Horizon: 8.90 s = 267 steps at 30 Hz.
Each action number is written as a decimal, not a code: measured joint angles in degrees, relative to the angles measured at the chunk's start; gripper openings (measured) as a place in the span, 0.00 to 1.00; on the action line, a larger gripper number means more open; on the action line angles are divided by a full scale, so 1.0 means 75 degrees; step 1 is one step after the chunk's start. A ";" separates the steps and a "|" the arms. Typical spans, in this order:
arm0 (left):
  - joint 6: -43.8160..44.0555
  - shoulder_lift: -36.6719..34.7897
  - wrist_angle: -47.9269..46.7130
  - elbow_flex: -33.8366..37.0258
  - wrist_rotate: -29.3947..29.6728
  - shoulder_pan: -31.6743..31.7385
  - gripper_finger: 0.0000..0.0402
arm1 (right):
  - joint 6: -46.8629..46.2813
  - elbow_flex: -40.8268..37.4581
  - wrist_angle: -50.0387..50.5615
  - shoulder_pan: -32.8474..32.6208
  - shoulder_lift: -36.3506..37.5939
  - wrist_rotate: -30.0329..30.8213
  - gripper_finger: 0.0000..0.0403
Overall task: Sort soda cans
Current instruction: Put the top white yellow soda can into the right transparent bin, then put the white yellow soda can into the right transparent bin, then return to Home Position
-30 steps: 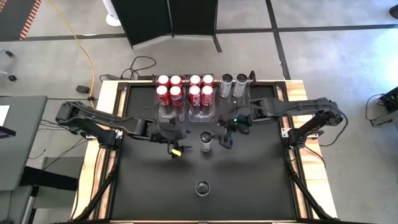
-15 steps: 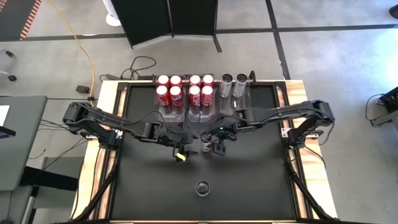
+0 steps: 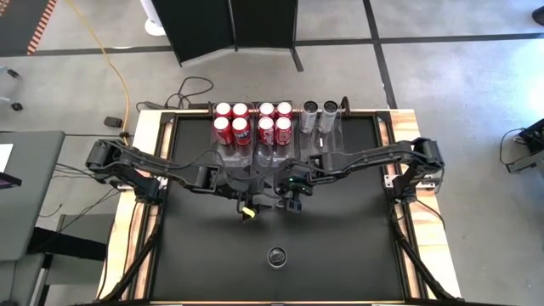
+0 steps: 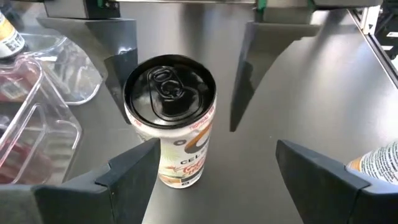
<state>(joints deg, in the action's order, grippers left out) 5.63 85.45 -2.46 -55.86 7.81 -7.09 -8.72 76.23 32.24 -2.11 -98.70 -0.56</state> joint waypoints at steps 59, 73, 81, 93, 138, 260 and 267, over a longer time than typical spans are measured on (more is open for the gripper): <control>0.3567 -0.2567 -0.2803 0.0003 0.2457 0.0353 0.79 | 0.0415 -0.1705 -0.0874 0.4655 0.1495 0.1114 0.59; 0.3566 -0.2567 -0.2834 0.0003 0.2454 0.0350 0.79 | 0.0430 -0.1705 -0.1114 0.4900 0.1498 0.0461 0.72; 0.3916 -0.2567 -0.3217 0.0003 0.2213 0.0199 0.79 | 0.0386 -0.1693 -0.1146 0.4829 0.1600 0.0466 0.89; 0.4151 -0.2567 -0.3425 0.0003 0.2283 -0.0748 0.79 | -0.0917 -0.1696 -0.1116 0.4153 0.3539 0.0934 0.90; 0.1993 0.1008 0.1676 0.0181 -0.0930 -0.2129 0.79 | -0.2712 -0.0444 -0.2554 -0.3644 -0.0509 0.1187 0.88; 0.1082 -0.5311 -0.3188 -0.0219 0.2708 0.2608 0.69 | -0.1856 -0.3829 -0.4291 0.4997 0.6505 0.0237 0.79; 0.0405 -0.5076 -0.2606 -0.0219 0.2541 0.2670 0.35 | -0.1250 -0.3830 -0.3986 0.4067 0.7171 0.0160 0.51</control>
<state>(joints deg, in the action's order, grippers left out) 8.66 47.38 -22.01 -57.49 26.87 12.93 -18.09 47.50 2.34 28.40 -44.92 0.64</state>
